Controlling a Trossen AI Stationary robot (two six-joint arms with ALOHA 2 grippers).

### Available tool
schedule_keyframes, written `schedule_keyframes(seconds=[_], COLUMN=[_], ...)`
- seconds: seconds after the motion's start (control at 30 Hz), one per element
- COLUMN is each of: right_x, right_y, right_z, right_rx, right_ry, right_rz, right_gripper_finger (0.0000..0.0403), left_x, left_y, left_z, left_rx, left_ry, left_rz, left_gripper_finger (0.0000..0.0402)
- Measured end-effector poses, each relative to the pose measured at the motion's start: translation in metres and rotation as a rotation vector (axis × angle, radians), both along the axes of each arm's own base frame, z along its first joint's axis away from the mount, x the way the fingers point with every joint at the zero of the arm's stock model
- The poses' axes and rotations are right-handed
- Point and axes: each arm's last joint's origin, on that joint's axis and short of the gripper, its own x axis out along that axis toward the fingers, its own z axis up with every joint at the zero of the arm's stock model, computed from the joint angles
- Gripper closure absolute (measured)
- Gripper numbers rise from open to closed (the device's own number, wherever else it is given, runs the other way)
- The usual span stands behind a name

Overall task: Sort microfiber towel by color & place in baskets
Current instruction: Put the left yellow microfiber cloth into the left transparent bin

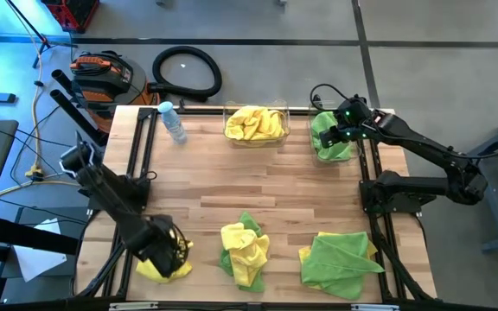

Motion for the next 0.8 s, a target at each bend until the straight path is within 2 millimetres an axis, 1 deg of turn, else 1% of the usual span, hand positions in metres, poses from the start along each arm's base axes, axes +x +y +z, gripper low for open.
schedule_keyframes(seconds=[0.13, 0.23, 0.37, 0.5, 0.6, 0.67, 0.73, 0.8], right_x=[0.0, 0.0, 0.0, -0.001, -0.001, -0.001, -0.001, -0.001], right_y=[0.0, 0.0, 0.0, 0.001, 0.001, 0.001, 0.001, 0.001], right_z=[0.0, 0.0, 0.0, -0.001, -0.001, -0.001, -0.001, -0.001], right_rx=[-0.003, -0.008, -0.007, -0.006, -0.001, 0.0, 0.004, 0.008], right_ry=[0.002, 0.006, 0.007, 0.021, 0.026, 0.028, 0.026, 0.022], right_rz=[0.005, 0.014, 0.014, 0.025, 0.026, 0.026, 0.028, 0.029], right_gripper_finger=[0.0403, 0.0403, 0.0402, 0.0402, 0.0402, 0.0402, 0.0402, 0.0402], left_x=[0.006, 0.012, 0.018, 0.024, 0.028, 0.028, 0.028, 0.028], left_y=[-0.011, -0.018, -0.024, -0.031, -0.034, -0.032, -0.029, -0.023], left_z=[-0.018, -0.032, -0.054, -0.071, -0.082, -0.088, -0.09, -0.09], left_rx=[0.012, 0.028, 0.064, 0.046, 0.027, 0.027, 0.029, 0.035], left_ry=[0.031, 0.045, 0.091, 0.114, 0.089, 0.09, 0.097, 0.103], left_rz=[-0.003, -0.003, 0.053, 0.056, 0.042, 0.05, 0.052, 0.035], left_gripper_finger=[0.0283, 0.0267, 0.0262, 0.0265, 0.0276, 0.0294, 0.0325, 0.0367])
